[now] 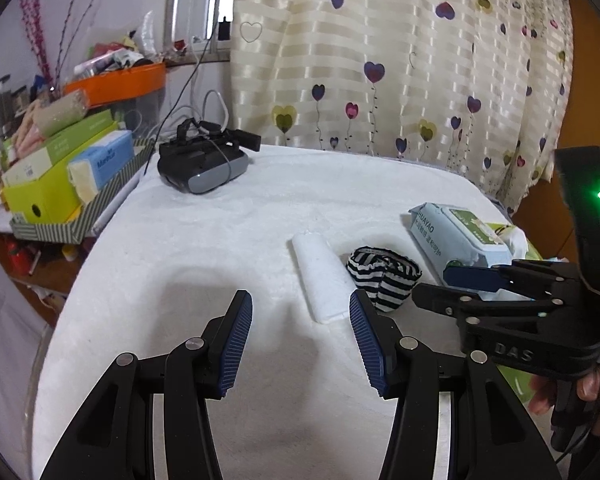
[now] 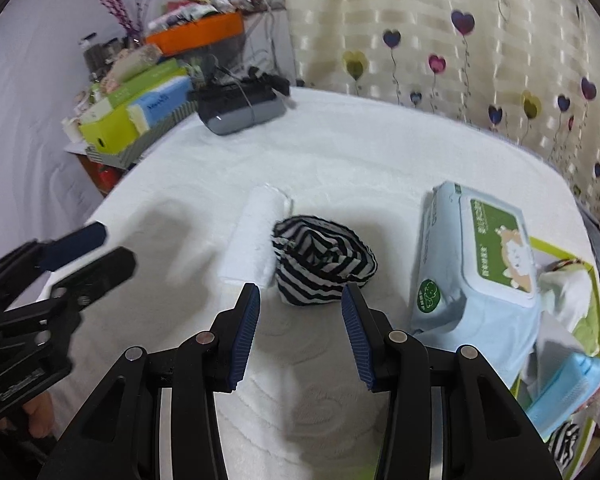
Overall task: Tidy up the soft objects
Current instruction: 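Grasp the black-and-white striped sock with the right gripper while the left approaches the towel, then grasp the rolled white towel with the left gripper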
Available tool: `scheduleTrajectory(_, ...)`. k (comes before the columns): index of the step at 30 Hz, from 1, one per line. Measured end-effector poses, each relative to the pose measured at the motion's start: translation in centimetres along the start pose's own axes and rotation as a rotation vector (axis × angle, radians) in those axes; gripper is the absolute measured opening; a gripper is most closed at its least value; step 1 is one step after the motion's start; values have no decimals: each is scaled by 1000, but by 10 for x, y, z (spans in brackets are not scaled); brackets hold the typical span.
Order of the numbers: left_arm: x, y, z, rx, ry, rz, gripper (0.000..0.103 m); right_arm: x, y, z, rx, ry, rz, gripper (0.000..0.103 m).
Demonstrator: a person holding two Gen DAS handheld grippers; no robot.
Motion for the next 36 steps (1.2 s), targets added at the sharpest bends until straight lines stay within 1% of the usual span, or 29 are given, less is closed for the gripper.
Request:
scheduleTrajectory(2,1,-3,-1,-16,-7,-9,50,3,-6,2,-21,-13,-18,44)
scheduleTrajectory(5,1,-8,-2,-25,-13,-17,50,9,-13,3,-22,-32,-42,44)
scheduleTrajectory(10,1,-16,-6,-41,-11,-31,50,21,-25,0,-12,-24,-81,44)
scheduleTrajectory(14,3,-26,-6,-52,-17,-58,50,29,-40,1,6,-24,-137,44)
scheduleTrajectory(17,5,-33,-6,-54,-26,-73,50,33,-52,2,-7,-28,-180,44)
scheduleTrajectory(20,6,-37,-8,-63,-13,-82,50,35,-65,9,-11,-44,-226,44)
scheduleTrajectory(21,6,-40,-8,-69,-8,-89,50,34,-68,12,-8,-53,-237,37)
scheduleTrajectory(22,7,-42,-8,-74,-6,-98,50,34,-68,13,-9,-48,-234,26)
scheduleTrajectory(23,7,-44,-7,-76,-7,-106,50,33,-66,14,-11,-41,-230,13)
scheduleTrajectory(25,8,-48,-3,-74,-18,-118,50,31,-59,14,-3,-29,-208,11)
scheduleTrajectory(27,12,-51,3,-72,-31,-124,50,30,-49,13,-14,-10,-173,10)
scheduleTrajectory(29,15,-54,8,-76,-38,-129,50,28,-39,17,-3,-10,-144,10)
scheduleTrajectory(31,19,-61,12,-80,-33,-143,50,26,-26,21,-9,-15,-105,10)
scheduleTrajectory(33,22,-68,17,-82,-29,-156,50,23,-14,24,4,-13,-79,10)
scheduleTrajectory(36,26,-81,24,-63,-37,-171,50,18,2,27,11,-11,-38,10)
Point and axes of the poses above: each gripper's, at about its wrist camera, not at the fingertips, and y roughly against the way its jaws point, z to its right, x to its top, the point moved 1 cm from there along -y, roughly the way its jaws point, and after that the axes turned 10 degrees about -z, right-handed, at the moved point
